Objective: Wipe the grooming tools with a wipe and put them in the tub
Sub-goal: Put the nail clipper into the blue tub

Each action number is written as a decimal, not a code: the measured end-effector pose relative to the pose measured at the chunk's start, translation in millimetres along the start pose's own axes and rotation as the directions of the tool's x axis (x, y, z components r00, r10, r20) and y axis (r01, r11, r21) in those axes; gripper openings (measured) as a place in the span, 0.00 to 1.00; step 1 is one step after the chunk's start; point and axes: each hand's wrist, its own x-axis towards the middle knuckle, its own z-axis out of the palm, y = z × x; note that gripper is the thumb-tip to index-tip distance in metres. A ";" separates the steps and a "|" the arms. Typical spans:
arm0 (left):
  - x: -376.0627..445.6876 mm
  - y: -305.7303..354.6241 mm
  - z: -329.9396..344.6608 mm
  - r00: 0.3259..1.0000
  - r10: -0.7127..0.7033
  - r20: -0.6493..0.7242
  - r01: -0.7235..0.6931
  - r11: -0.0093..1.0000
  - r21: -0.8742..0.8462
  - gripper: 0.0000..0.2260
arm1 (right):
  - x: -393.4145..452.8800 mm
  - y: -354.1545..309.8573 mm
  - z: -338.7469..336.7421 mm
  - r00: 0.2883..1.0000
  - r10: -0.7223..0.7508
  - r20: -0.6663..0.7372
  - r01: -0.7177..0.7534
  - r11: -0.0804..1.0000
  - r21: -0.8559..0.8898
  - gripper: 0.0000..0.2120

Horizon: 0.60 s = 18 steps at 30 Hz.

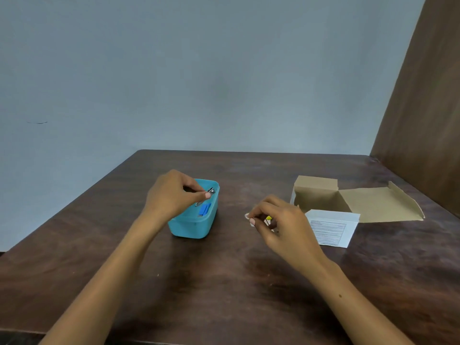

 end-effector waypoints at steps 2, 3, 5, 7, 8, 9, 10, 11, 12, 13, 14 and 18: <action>2.5 -2.5 2.3 1.000 -0.013 0.011 0.012 0.992 0.127 0.05 | -0.6 0.0 1.6 1.000 0.008 0.008 -0.008 1.000 -0.014 0.03; 3.2 -3.1 4.3 1.000 -0.013 0.014 0.010 0.983 0.185 0.05 | -1.1 0.4 2.0 1.000 0.016 0.009 -0.016 1.000 -0.017 0.03; 4.1 -4.0 9.4 1.000 -0.006 0.010 0.003 0.967 0.253 0.05 | -1.3 0.9 1.9 1.000 0.029 0.004 -0.029 1.000 -0.011 0.04; 3.4 -3.2 15.0 1.000 0.010 0.002 -0.011 0.953 0.303 0.06 | -1.4 1.4 1.4 0.999 0.039 -0.003 -0.039 0.999 -0.008 0.05; 3.0 -2.8 17.5 1.000 0.022 -0.002 -0.020 0.945 0.328 0.06 | -1.2 1.8 1.7 0.999 0.044 -0.008 -0.045 0.999 -0.009 0.05; 2.6 -2.6 19.8 0.999 0.034 -0.006 -0.030 0.936 0.349 0.07 | -1.2 2.6 1.7 0.999 0.049 -0.015 -0.050 0.999 -0.008 0.05; 1.9 -2.4 21.4 0.999 0.043 -0.011 -0.036 0.930 0.366 0.08 | -1.4 3.2 1.6 0.998 0.055 -0.023 -0.055 0.998 -0.009 0.05; 1.4 -2.2 22.8 0.998 0.052 -0.018 -0.042 0.924 0.379 0.09 | -1.4 4.1 1.4 0.998 0.062 -0.032 -0.062 0.998 -0.011 0.05; 1.0 -2.3 23.9 0.998 0.063 -0.026 -0.048 0.919 0.391 0.09 | -1.4 4.3 0.7 0.997 0.069 -0.044 -0.070 0.997 -0.013 0.05; 0.5 -2.3 24.8 0.996 0.079 -0.038 -0.057 0.912 0.406 0.10 | -1.0 4.9 -0.3 0.995 0.078 -0.056 -0.079 0.997 -0.011 0.05; -0.4 -1.2 25.9 0.993 0.102 -0.057 -0.068 0.905 0.420 0.11 | -0.4 5.9 -1.6 0.993 0.088 -0.072 -0.089 0.996 -0.008 0.05; -12.1 16.6 33.8 0.927 0.277 -0.253 -0.160 0.903 0.399 0.08 | 1.7 9.4 -8.1 0.980 0.130 -0.152 -0.128 0.992 0.021 0.05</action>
